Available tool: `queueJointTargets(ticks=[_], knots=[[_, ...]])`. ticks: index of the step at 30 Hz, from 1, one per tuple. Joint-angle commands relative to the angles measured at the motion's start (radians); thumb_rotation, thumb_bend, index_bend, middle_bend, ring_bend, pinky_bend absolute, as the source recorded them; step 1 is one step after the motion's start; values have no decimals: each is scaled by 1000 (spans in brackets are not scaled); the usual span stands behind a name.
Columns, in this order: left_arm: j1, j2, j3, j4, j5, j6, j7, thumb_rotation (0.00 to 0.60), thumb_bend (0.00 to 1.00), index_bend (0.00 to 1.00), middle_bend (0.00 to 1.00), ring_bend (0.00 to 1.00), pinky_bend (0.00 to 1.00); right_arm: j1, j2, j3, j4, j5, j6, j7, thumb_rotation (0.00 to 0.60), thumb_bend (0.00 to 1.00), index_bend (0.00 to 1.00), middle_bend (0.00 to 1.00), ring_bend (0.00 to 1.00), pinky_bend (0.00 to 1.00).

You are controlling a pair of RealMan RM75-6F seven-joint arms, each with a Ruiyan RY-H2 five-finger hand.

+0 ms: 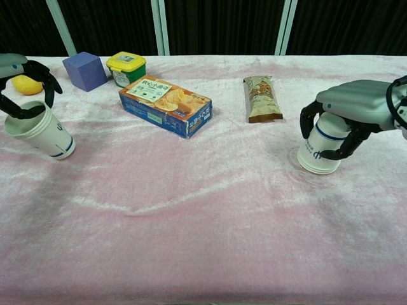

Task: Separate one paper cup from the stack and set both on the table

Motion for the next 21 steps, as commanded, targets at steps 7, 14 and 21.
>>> queueJointTargets(ticks=[7, 14, 21], knots=[[3, -42, -7, 54, 27, -9, -38, 600, 634, 496, 216, 0, 0, 23, 33, -12, -53, 76, -41, -74, 600, 522, 577, 390, 569, 605], [1, -37, -15, 49, 30, -11, -20, 600, 587, 430, 194, 0, 0, 49, 59, -3, -90, 172, -78, -83, 600, 301, 214, 81, 357, 431], [1, -20, -16, 28, 39, -17, -20, 600, 525, 347, 165, 0, 0, 62, 89, -1, -111, 216, -93, -66, 600, 177, 98, 0, 241, 300]])
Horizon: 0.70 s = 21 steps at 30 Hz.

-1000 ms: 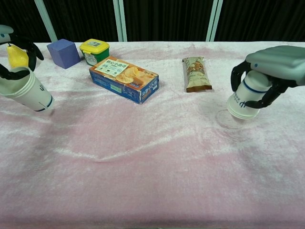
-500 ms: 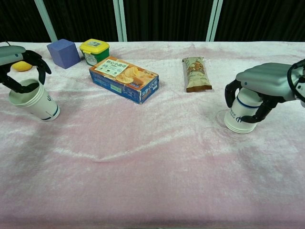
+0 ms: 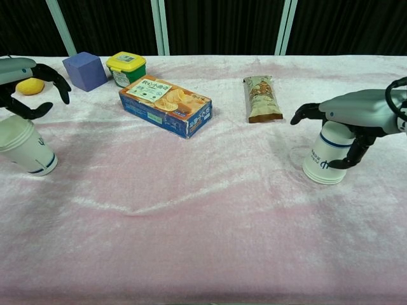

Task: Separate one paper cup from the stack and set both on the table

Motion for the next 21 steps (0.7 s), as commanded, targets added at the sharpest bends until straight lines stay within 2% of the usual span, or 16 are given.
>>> queueJointTargets(ticks=[1, 5, 10, 14, 15, 17, 21], knots=[[1, 9, -2, -12, 6, 0, -6, 600, 516, 342, 161, 0, 0, 4, 21, 3, -18, 14, -3, 14, 600, 152, 93, 0, 235, 289], [7, 32, -21, -33, 4, 22, -24, 600, 467, 302, 126, 0, 0, -7, 56, 19, -41, 0, 26, 51, 600, 102, 72, 0, 199, 243], [23, 95, -34, -97, 29, 63, -40, 600, 418, 157, 39, 0, 0, -42, 122, 35, -69, -37, 60, 133, 600, 80, 60, 0, 168, 221], [50, 154, -28, -192, 44, 114, 10, 600, 417, 149, 38, 0, 0, -105, 197, 36, -91, -90, 102, 236, 600, 80, 59, 0, 170, 211], [67, 174, -20, -230, 55, 144, 35, 600, 417, 147, 38, 0, 0, -129, 214, 25, -87, -118, 136, 243, 600, 81, 59, 0, 170, 211], [154, 238, 25, -359, 110, 290, 137, 600, 417, 145, 39, 0, 0, -230, 235, -28, -75, -221, 284, 256, 600, 80, 60, 0, 170, 211], [248, 277, 71, -468, 139, 419, 217, 600, 416, 139, 38, 0, 0, -316, 224, -82, -21, -346, 382, 313, 600, 81, 60, 0, 172, 211]])
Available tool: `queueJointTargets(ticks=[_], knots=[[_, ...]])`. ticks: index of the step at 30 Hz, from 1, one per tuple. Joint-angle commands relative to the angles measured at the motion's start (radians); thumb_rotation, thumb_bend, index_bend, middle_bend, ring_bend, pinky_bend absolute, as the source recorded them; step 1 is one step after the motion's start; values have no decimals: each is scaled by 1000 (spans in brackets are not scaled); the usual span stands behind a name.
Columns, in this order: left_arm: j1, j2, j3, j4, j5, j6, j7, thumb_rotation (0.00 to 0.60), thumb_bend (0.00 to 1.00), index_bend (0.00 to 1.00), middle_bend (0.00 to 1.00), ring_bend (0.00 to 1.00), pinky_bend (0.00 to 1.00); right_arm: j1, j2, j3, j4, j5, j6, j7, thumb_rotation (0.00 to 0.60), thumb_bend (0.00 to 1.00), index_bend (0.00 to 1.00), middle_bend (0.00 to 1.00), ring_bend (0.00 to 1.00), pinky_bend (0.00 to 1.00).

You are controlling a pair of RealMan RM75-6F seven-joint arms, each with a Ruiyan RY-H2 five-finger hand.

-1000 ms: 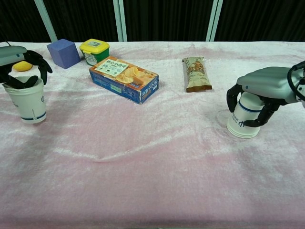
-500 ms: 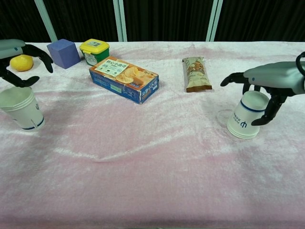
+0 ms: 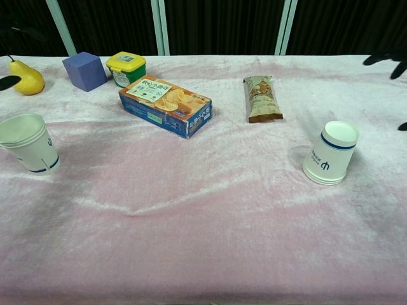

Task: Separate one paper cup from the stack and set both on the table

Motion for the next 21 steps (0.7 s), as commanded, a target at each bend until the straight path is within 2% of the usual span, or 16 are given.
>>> queueJointTargets(ticks=[1, 6, 11, 17, 21], knots=[[153, 85, 79, -171, 69, 202, 128, 600, 414, 136, 38, 0, 0, -147, 14, -87, 64, -183, 163, 80, 600, 81, 60, 0, 172, 211], [258, 109, 154, -189, 115, 289, 114, 600, 377, 118, 36, 0, 0, -227, 5, -129, 136, -281, 246, 136, 600, 80, 60, 0, 170, 211], [339, 95, 194, -122, 133, 340, 38, 600, 375, 107, 33, 0, 0, -289, -9, -141, 193, -343, 313, 196, 600, 81, 60, 0, 167, 207], [374, 54, 189, -15, 161, 359, -90, 600, 357, 106, 31, 0, 0, -339, 6, -152, 208, -399, 355, 241, 600, 80, 59, 0, 167, 204], [377, 40, 171, 12, 168, 364, -112, 600, 358, 106, 30, 0, 0, -360, 8, -147, 211, -413, 368, 261, 600, 81, 59, 0, 167, 204]])
